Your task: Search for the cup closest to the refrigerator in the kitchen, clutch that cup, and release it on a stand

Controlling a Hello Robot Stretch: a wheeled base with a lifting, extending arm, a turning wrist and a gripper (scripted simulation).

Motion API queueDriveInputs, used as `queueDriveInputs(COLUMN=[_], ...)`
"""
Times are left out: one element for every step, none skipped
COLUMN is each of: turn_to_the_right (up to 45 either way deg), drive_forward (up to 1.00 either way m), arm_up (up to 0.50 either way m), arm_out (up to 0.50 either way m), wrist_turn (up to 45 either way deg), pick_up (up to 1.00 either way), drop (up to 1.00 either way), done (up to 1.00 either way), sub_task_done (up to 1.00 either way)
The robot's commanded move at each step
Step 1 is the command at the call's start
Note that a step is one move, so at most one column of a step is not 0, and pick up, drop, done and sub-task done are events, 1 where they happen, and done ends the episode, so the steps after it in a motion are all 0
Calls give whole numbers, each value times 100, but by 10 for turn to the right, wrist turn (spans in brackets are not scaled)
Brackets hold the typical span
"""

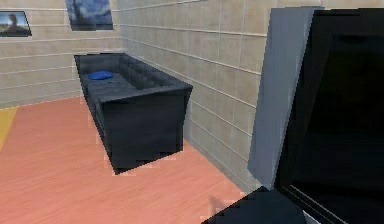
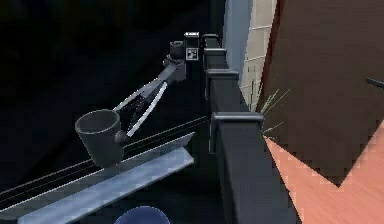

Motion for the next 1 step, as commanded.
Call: queueDriveInputs(turn_to_the_right=[0], drive_forward=[0], arm_up=[0], arm_out=[0], wrist_turn=[450], pick_up=[0], drop=[0], done=[0], sub_task_done=[0])
